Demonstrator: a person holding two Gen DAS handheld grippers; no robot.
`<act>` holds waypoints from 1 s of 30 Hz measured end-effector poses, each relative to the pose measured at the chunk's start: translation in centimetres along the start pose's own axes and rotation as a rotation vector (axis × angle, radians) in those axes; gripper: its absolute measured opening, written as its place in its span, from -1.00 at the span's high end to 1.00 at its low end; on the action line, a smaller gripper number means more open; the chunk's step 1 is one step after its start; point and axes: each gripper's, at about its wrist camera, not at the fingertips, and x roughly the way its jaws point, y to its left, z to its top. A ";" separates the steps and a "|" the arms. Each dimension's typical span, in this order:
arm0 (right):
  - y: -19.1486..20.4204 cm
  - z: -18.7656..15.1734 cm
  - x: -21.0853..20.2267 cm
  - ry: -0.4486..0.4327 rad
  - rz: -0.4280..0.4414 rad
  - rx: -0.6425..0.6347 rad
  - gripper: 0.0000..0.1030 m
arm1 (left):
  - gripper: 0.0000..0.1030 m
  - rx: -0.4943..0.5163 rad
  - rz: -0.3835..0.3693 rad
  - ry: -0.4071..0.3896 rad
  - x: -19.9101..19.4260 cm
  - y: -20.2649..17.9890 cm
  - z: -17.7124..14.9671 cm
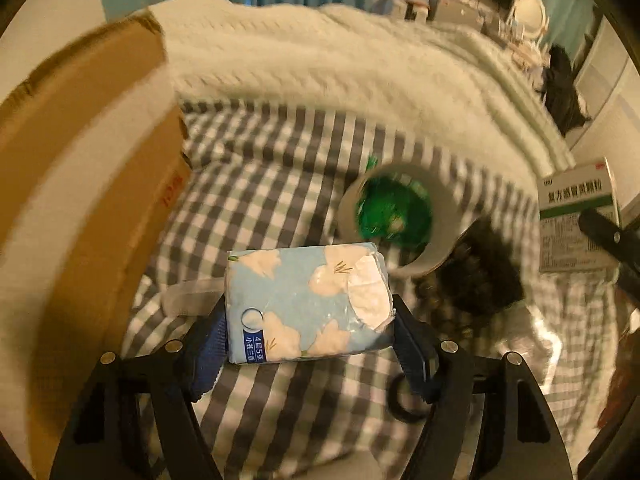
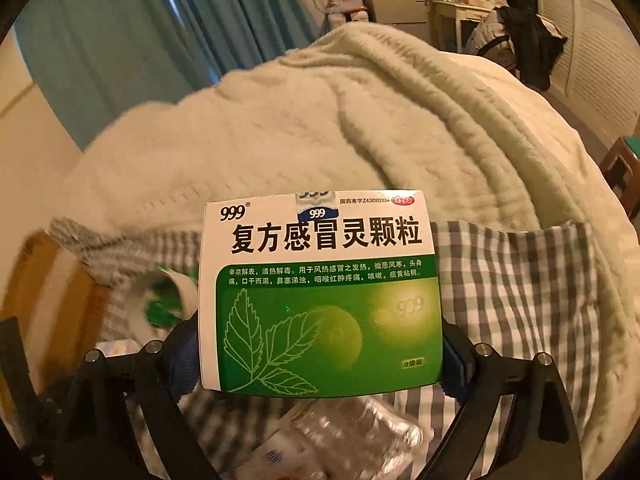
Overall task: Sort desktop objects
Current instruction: 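Grasp the tissue pack with the left gripper while the right grasps the green medicine box, then drop the tissue pack and medicine box into the cardboard box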
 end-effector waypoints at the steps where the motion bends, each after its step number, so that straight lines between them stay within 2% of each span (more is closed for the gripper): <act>1: 0.2 0.1 -0.9 -0.007 0.018 0.009 -0.79 | -0.46 -0.009 -0.019 -0.019 -1.3 0.1 0.2; 5: 2.5 0.8 -5.5 -0.060 0.057 -0.011 -0.79 | -0.46 0.003 -0.052 -0.102 -6.5 0.3 1.2; 10: 7.9 1.7 -11.8 -0.138 0.118 -0.080 -0.79 | -0.46 0.005 -0.086 -0.220 -14.3 2.2 3.0; 15: 16.0 1.1 -17.7 -0.204 0.158 -0.236 -0.79 | -0.46 0.097 -0.002 -0.310 -22.1 6.1 6.3; 19: 22.4 0.2 -19.9 -0.219 0.212 -0.333 -0.79 | -0.46 0.072 0.060 -0.337 -25.8 11.9 7.3; 23: 27.6 -1.0 -19.3 -0.189 0.287 -0.369 -0.79 | -0.46 0.048 0.088 -0.311 -26.1 16.4 6.5; 28: 32.5 -2.3 -16.2 -0.122 0.351 -0.384 -0.79 | -0.46 0.023 0.092 -0.276 -23.6 20.3 5.2; 30: 33.9 -2.8 -14.4 -0.090 0.369 -0.382 -0.79 | -0.46 0.019 0.091 -0.232 -21.8 22.0 5.0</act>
